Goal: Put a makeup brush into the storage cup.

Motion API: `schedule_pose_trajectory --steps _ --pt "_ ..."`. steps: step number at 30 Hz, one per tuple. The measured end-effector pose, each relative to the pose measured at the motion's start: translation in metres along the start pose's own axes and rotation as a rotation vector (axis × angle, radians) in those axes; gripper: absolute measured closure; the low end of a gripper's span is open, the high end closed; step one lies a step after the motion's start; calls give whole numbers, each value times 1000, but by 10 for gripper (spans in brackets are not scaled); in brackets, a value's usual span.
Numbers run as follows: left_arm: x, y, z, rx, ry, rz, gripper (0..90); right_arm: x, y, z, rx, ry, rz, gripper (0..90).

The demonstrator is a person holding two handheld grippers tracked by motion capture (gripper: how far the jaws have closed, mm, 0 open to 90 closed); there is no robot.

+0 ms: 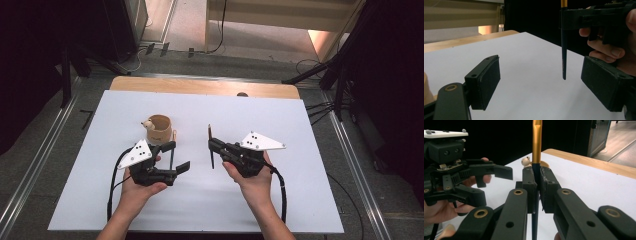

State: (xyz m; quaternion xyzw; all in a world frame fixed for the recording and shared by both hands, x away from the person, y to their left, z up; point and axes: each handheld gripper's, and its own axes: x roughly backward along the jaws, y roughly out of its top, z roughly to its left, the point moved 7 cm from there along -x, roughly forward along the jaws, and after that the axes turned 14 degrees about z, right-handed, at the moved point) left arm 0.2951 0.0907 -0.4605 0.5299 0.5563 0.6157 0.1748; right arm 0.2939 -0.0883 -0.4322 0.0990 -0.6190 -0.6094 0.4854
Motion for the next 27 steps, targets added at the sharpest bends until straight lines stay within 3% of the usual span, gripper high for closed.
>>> schedule_pose_trajectory --steps 15,22,27 --pt "-9 0 -14 -16 -35 14 259 -8 0 16 14 41 -8 847" --pt "-11 1 -21 -28 -67 11 370 -11 0 23 21 60 -13 847" --pt "-13 1 -24 -38 -64 21 456 -13 0 27 26 77 -18 847"
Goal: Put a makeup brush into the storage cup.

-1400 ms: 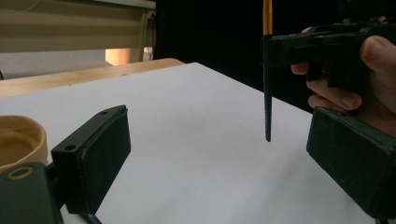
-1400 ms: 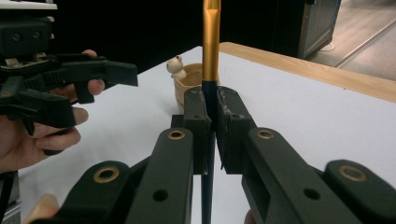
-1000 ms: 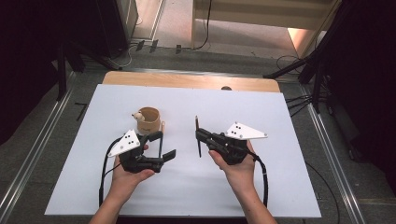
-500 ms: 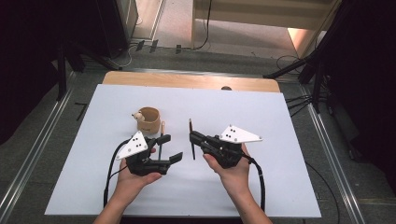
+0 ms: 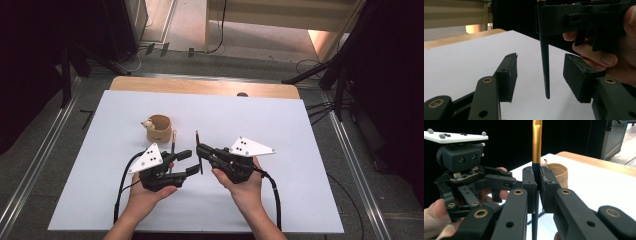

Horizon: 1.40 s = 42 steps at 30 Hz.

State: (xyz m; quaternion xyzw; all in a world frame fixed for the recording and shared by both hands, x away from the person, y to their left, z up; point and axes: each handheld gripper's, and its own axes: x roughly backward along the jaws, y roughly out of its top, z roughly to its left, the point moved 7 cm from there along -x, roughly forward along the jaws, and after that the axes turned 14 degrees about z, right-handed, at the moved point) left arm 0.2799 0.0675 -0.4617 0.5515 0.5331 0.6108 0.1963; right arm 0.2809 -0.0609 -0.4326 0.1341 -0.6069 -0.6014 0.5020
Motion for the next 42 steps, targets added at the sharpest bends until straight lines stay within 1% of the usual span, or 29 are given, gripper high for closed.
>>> schedule_pose_trajectory --steps 1,5,16,22,27,32,34,35,37,38,39,42 --pt "-1 0 0 4 -1 -7 467 -1 0 1 1 2 -2 847" --pt "-1 0 -1 4 -2 -7 515 -2 0 4 -2 19 -5 847" --pt "0 1 -2 0 -31 -25 600 -8 -2 10 -7 56 -4 847" --pt "0 1 -3 14 -60 -27 654 -9 -2 13 -2 67 -7 847" --pt "1 0 -1 21 -72 -21 694 -10 -3 13 0 70 -5 847" --pt "1 0 -1 22 -86 -14 813 -10 -3 12 3 71 -4 846" --pt "0 -1 0 25 -88 -9 833 -11 -4 12 2 72 0 845" --pt "1 -1 0 32 -96 -10 840 -11 -4 12 4 72 0 844" --pt "1 -2 1 32 -103 -7 845 -11 -4 12 3 77 -1 842" --pt "1 -2 1 33 -102 -8 847 -11 -4 12 4 77 0 834" --pt "1 -2 1 37 -104 -6 847 -11 -5 12 5 79 0 805" --pt "2 -2 2 39 -101 -7 849 -11 -4 12 3 98 -1 662"
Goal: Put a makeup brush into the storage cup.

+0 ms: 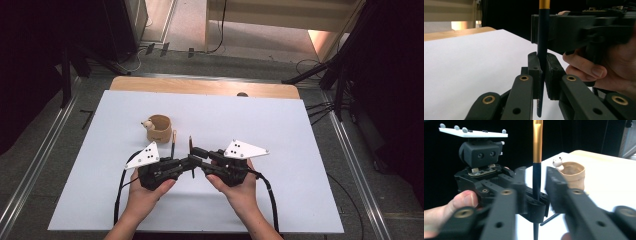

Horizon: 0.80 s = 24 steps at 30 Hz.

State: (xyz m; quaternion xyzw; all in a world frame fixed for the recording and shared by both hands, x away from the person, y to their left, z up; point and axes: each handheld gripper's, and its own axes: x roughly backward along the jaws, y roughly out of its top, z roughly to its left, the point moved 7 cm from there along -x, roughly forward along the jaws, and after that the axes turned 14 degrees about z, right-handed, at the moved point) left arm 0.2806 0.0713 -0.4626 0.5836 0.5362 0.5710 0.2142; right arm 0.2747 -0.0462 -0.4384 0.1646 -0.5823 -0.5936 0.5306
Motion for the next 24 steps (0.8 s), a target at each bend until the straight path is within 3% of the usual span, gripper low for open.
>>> schedule_pose_trajectory --steps 2,6,11,16,24 --pt "0 0 1 4 0 -2 849 1 1 0 9 4 -9 527" --pt "3 -1 4 1 16 0 849 7 3 -4 -18 -2 -20 275" --pt "8 -1 9 11 30 -17 849 22 0 -13 2 -55 -15 0" --pt "11 -2 15 17 43 -26 850 37 -7 -22 22 -97 -14 0" --pt "10 -5 19 12 67 -20 850 60 -22 -39 15 -139 -9 0"
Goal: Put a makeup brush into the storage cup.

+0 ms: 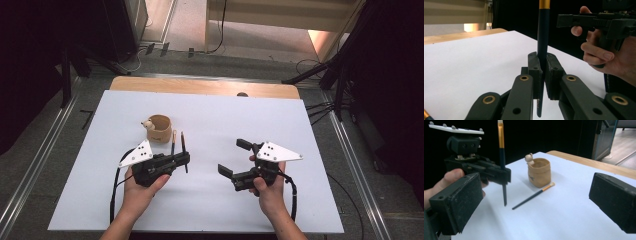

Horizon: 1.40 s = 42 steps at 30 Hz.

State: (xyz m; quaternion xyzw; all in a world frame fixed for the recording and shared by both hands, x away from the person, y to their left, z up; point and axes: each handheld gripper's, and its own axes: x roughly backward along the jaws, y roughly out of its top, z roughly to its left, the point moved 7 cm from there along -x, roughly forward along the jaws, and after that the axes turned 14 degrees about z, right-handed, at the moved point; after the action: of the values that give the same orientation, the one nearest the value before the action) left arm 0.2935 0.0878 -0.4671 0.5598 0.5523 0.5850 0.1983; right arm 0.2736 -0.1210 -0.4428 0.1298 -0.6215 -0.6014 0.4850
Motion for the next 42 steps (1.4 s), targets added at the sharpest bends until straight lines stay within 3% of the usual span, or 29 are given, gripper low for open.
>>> schedule_pose_trajectory --steps 13,21,35,42 --pt "10 0 11 9 35 -19 850 26 -21 -30 -43 -59 -12 0" --pt "16 -1 19 12 61 -24 850 28 -25 -34 -32 -73 -9 0" --pt "22 -3 31 32 114 -32 850 39 -39 -50 -54 -94 -4 0" --pt "23 -5 32 44 132 -38 850 53 -57 -53 -18 -125 32 0"
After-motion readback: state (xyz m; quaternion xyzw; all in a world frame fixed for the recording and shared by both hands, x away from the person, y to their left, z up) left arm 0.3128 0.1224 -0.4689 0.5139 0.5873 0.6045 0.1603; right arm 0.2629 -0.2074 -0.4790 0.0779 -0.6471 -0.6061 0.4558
